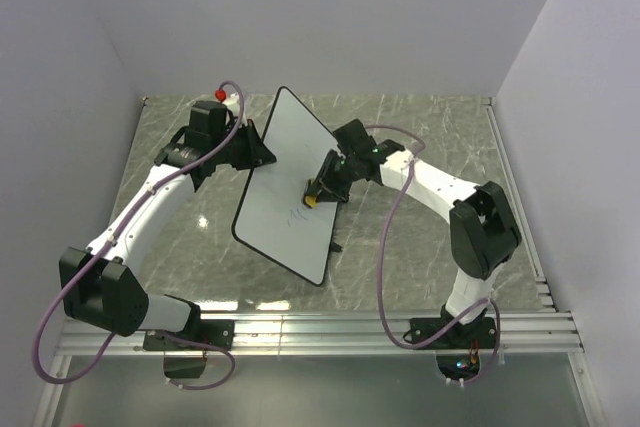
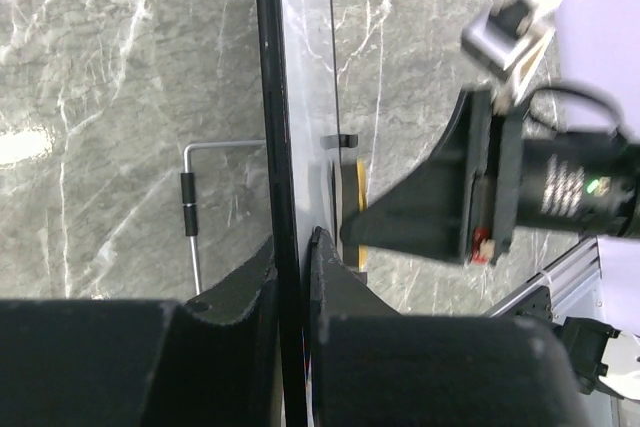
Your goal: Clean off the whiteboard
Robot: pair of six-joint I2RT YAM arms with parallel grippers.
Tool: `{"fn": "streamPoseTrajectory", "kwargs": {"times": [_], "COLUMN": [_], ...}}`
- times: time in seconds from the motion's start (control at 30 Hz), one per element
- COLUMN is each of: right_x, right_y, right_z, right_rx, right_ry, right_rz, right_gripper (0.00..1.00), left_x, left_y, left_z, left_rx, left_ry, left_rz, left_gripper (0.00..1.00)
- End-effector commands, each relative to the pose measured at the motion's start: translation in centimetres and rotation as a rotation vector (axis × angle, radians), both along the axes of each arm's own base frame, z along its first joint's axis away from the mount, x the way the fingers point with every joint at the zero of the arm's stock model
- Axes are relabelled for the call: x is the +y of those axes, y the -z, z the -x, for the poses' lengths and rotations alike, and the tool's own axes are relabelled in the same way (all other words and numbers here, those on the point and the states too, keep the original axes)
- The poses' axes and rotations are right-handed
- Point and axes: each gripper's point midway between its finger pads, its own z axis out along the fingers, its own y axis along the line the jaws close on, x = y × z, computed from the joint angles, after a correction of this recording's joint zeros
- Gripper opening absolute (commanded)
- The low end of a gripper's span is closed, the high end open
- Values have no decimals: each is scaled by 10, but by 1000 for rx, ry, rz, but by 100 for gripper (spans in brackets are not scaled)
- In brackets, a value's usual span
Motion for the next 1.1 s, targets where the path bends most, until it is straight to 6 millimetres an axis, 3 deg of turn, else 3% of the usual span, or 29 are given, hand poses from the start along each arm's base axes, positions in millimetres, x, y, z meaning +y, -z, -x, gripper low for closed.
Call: {"fn": "streamPoseTrajectory", "kwargs": {"times": [0.0,0.17,0.23,0.33,0.4,0.47,0.5,0.6,0.73,0.93,0.97,1.03,1.07], "right_x": [20,27,39,66,87,102,112,126,124,94,84,75,64], "right_y": [24,17,11,-17,-50,-64,-86,-102,-92,-42,-22,-11,7], "right_z": [47,69,79,87,85,94,93,105,115,122,126,121,123], "right_rx": [48,38,44,39,0,1,-28,-31,-24,6,36,42,67], "right_ry": [-90,-114,-129,-152,-168,-190,-200,-220,-223,-179,-169,-137,-123], "right_rz": [7,13,-2,-75,-132,-144,-179,-197,-164,-71,-37,-41,-10], "right_gripper": [0,0,0,0,0,0,0,0,0,0,0,0,0], "left_x": [-23,-22,-22,-22,-22,-21,-21,-21,-21,-18,-19,-19,-19], "left_y": [2,5,5,6,9,9,10,9,11,13,12,12,10], "left_z": [24,26,27,28,28,28,27,27,28,31,31,32,31], "left_rx": [-40,-38,-42,-39,-34,-32,-31,-30,-21,-8,-8,-1,-4], "left_ry": [189,177,172,164,157,151,152,151,149,143,143,146,144], "left_rz": [-57,-54,-52,-48,-54,-55,-56,-58,-58,-67,-67,-67,-67], "left_gripper": [0,0,0,0,0,0,0,0,0,0,0,0,0]}}
